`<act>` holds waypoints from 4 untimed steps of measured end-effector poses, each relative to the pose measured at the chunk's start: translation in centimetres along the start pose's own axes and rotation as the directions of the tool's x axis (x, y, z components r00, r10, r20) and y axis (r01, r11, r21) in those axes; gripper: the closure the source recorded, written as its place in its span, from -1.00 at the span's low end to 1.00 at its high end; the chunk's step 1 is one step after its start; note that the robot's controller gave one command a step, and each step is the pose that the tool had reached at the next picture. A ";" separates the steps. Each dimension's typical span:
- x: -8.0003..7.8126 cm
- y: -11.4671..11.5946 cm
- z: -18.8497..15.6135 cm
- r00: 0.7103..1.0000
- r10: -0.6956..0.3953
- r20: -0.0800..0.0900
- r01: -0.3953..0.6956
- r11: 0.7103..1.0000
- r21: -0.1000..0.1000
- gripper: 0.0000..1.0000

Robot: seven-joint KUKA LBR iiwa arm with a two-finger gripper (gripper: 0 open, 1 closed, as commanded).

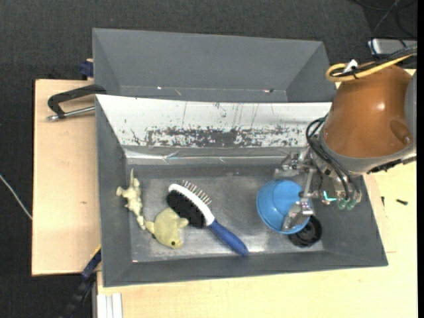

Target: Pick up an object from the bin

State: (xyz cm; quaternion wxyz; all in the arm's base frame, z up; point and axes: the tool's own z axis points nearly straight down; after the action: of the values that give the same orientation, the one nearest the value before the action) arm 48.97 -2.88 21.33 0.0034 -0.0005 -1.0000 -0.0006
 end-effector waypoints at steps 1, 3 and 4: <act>-7.0 20.4 13.4 0.993 -0.120 0.013 0.120 0.993 -0.001 -1.00; -6.7 16.0 11.3 0.987 0.163 0.006 -0.163 0.987 -0.001 -1.00; -6.8 15.2 13.9 0.974 0.228 0.009 -0.228 0.974 -0.006 -1.00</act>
Offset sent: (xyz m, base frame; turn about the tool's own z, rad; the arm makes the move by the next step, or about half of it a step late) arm 0.0699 0.2106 -0.1433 -0.1205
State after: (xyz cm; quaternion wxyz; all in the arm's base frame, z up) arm 55.65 12.36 7.42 -0.0016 -0.1151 -0.9933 -0.0025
